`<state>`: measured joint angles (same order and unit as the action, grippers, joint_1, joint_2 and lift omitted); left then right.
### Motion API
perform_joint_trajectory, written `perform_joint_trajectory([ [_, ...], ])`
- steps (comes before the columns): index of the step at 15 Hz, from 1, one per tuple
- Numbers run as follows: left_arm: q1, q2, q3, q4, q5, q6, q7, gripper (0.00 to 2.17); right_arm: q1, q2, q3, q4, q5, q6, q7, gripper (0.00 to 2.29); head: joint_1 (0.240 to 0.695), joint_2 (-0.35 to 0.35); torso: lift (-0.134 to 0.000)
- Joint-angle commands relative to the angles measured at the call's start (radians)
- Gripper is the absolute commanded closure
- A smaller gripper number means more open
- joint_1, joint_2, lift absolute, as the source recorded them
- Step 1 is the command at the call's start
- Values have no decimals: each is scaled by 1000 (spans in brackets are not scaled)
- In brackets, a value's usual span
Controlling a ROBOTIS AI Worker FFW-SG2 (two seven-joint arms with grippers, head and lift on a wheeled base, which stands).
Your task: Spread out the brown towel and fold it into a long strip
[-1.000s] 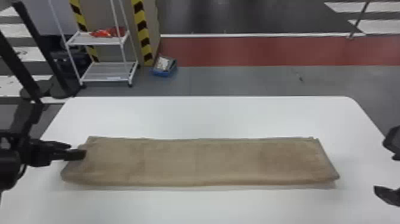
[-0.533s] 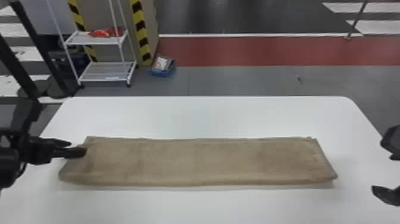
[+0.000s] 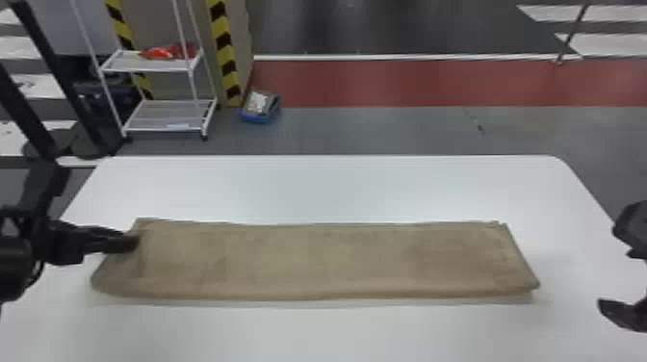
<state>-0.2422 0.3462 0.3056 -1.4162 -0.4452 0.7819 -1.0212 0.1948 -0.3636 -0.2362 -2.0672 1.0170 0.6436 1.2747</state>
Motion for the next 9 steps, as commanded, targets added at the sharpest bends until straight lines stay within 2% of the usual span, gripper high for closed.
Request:
perform_joint_trajectory([
  [1, 6, -3, 7, -16, 8, 0, -2, 728, 0, 0, 1, 1, 0, 0, 0, 127, 695, 20, -123],
  [9, 58, -16, 30, -95, 13, -6, -13, 724, -2, 0, -3, 2, 0, 0, 0, 127, 695, 16, -123],
])
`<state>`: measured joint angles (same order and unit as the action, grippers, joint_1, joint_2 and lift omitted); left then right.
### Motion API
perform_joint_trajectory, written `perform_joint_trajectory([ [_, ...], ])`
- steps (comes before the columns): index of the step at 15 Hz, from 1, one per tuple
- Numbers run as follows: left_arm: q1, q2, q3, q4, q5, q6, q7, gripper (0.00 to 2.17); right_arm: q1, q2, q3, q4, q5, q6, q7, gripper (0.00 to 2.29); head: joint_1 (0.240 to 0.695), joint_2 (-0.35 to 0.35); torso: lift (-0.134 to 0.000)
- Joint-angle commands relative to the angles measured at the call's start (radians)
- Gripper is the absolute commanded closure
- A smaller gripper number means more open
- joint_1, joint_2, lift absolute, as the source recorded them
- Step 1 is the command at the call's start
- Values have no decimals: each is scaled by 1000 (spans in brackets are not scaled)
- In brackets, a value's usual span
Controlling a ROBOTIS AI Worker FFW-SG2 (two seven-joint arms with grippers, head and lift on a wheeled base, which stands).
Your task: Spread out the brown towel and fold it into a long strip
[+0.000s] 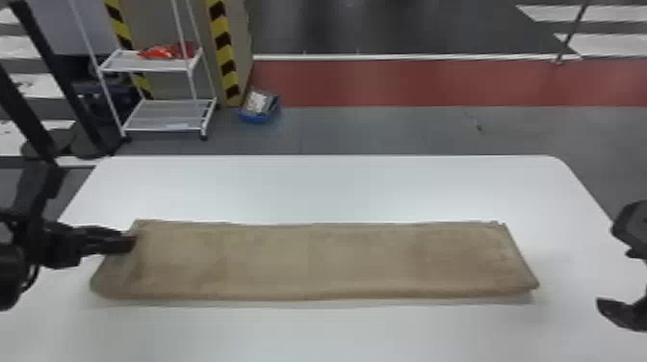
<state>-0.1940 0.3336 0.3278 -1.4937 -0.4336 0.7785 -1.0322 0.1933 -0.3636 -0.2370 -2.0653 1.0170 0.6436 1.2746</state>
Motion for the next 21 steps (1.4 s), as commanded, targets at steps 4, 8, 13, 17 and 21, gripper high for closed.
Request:
perform_joint_trajectory([
  [4, 30, -11, 22, -62, 24, -9, -31, 731, 0, 0, -1, 4, 0, 0, 0, 127, 695, 10, -123],
  [8, 36, -22, 30, -77, 24, -9, -5, 1851, -2, 0, 1, 4, 0, 0, 0, 127, 695, -4, -123],
  [13, 53, -28, 62, -131, 59, -15, -12, 1851, 0, -2, -4, 1, 0, 3, 5, 127, 695, 0, -123],
  [17, 53, -34, 63, -146, 82, -24, 12, 1848, 5, -3, -4, -3, 0, 3, 5, 127, 695, -5, -123],
  [21, 51, -47, -7, -66, 79, -147, 170, 1447, 11, -2, -4, -12, 0, 6, 6, 127, 695, -1, -123],
])
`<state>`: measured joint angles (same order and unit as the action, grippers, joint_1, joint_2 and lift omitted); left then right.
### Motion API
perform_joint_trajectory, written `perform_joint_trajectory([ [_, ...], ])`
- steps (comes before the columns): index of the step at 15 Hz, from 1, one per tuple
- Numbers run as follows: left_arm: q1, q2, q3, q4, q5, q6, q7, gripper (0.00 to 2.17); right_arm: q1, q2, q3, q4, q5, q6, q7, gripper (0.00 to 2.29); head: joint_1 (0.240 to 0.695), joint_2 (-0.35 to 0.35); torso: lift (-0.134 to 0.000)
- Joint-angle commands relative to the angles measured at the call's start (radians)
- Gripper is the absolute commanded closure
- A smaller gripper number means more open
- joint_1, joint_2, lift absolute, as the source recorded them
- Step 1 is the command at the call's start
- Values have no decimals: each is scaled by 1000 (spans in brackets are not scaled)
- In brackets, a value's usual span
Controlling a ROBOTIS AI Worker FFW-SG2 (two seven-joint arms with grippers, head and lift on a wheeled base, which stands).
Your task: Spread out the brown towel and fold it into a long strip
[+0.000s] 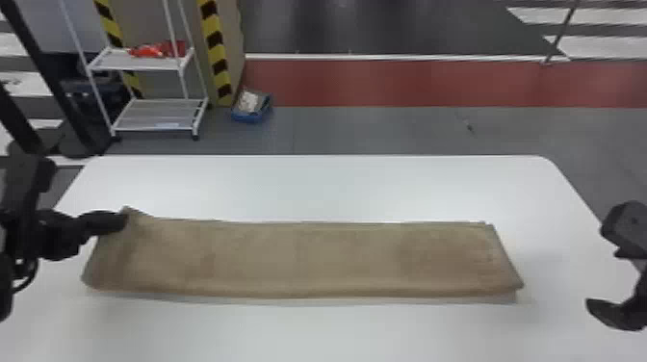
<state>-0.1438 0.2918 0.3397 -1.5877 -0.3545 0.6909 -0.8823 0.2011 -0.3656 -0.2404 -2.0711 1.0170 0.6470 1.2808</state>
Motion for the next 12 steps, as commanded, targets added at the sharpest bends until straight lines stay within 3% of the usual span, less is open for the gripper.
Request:
perform_joint_trajectory([
  [1, 3, -5, -25, 38, 0, -72, 34, 1372, 6, 1, -2, -14, 0, 3, 3, 127, 695, -2, -123],
  [3, 4, -5, -27, 41, 5, -78, 48, 211, 14, -1, -14, -27, 0, 6, 11, 127, 695, -6, -123],
  [4, 7, -5, -25, 34, 5, -78, 59, 2, 15, -1, -19, -32, -2, 6, 11, 127, 695, -9, -123],
  [12, 87, 1, 97, -81, 40, -72, 49, -2, 14, 1, -19, -32, -9, 3, 11, 127, 695, 24, -123],
])
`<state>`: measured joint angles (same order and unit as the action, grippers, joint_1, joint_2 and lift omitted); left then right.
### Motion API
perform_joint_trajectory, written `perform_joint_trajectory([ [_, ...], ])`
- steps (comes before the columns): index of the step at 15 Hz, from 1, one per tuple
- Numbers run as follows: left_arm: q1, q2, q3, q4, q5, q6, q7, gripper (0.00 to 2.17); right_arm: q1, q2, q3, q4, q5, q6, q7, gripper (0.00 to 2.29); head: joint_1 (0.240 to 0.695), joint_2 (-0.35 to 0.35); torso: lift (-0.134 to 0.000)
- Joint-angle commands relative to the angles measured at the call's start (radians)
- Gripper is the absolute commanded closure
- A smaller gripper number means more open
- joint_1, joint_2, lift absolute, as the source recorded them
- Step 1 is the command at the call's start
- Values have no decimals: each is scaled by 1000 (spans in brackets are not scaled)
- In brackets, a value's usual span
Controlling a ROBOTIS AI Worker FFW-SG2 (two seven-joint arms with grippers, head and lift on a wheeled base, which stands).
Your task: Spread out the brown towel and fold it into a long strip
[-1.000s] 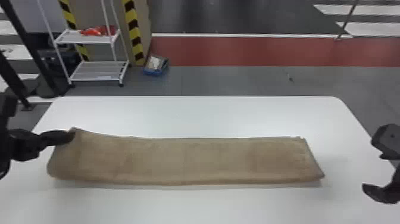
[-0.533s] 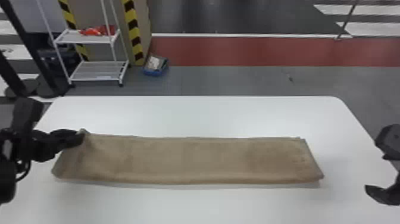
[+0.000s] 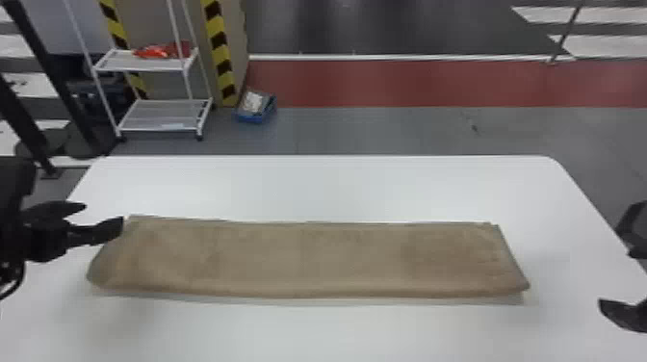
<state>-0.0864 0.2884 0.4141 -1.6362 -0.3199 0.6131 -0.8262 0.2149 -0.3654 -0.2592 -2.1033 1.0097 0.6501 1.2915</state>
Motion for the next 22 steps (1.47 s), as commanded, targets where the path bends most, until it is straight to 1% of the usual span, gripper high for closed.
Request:
perform_joint_trajectory([
  [1, 63, 3, 32, -59, 4, 6, -13, -2, 0, 0, 0, 0, -5, 0, -1, 127, 695, 30, -123],
  [4, 175, -3, 48, -120, 25, 0, -8, 6, -2, 0, 2, 3, -6, -6, -4, 127, 695, 47, -123],
  [6, 201, -8, 45, -94, 24, -46, 22, 9, -6, 0, 2, 6, -11, -10, -4, 127, 695, 49, -123],
  [7, 201, -6, 42, -74, 19, -62, 50, 9, -8, 0, 3, 6, -11, -10, -4, 127, 695, 50, -123],
  [9, 200, 6, 26, -36, 1, -126, 107, 12, -8, 0, 3, 6, -11, -10, -3, 127, 695, 57, -123],
  [10, 192, 14, 23, -21, -7, -126, 121, 12, -8, 0, 2, 5, -11, -10, -3, 127, 695, 63, -123],
  [13, 169, 34, 23, 32, -22, -132, 137, 12, -5, 0, -5, 5, -13, -10, -3, 130, 695, 81, -123],
  [15, 169, 35, 28, 36, -27, -141, 137, 12, -8, 0, -11, 5, -16, -10, -4, 130, 695, 95, -123],
  [17, 189, 21, 51, -16, -10, -126, 124, 19, -17, 0, -25, -1, -28, -6, -6, 130, 695, 99, -123],
  [19, 229, 5, 51, -88, -16, -74, 93, 33, -22, 0, -25, -3, -28, -6, -4, 130, 695, 96, -123],
  [21, 286, -28, 52, -169, -18, -62, 76, 36, -29, 0, -23, -3, -36, -6, -6, 130, 695, 80, -123],
  [22, 312, -43, 69, -220, -8, -62, 76, 39, -34, 0, -23, -3, -39, -6, -9, 130, 695, 73, -123],
])
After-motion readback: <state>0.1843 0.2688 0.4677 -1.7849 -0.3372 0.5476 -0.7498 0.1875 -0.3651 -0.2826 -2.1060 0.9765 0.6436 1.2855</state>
